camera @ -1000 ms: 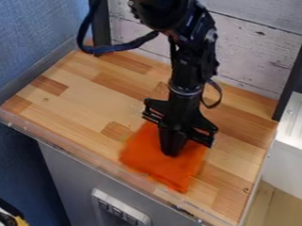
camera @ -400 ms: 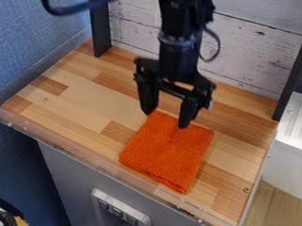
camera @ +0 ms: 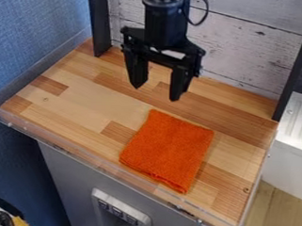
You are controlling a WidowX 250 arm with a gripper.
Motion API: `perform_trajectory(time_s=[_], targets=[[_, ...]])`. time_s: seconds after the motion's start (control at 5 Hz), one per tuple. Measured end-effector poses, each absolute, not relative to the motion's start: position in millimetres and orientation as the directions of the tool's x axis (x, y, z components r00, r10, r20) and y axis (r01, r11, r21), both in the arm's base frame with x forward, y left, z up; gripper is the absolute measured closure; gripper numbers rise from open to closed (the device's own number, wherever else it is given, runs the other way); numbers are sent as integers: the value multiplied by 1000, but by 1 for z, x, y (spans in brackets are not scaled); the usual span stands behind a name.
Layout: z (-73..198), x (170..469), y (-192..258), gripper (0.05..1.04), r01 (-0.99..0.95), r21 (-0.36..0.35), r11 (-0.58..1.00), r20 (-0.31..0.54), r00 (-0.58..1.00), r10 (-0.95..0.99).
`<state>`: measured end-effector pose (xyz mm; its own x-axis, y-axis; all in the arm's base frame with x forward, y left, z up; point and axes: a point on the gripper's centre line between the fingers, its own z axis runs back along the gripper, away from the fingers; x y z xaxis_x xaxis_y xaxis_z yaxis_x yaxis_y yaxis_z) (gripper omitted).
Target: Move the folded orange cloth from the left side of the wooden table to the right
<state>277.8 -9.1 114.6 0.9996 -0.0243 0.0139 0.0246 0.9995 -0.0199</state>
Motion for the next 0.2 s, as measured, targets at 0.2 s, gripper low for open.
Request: perform_trajectory(time_s=[0.2], targets=[[123, 282, 2, 85, 24, -14, 1000, 21, 1000, -24]])
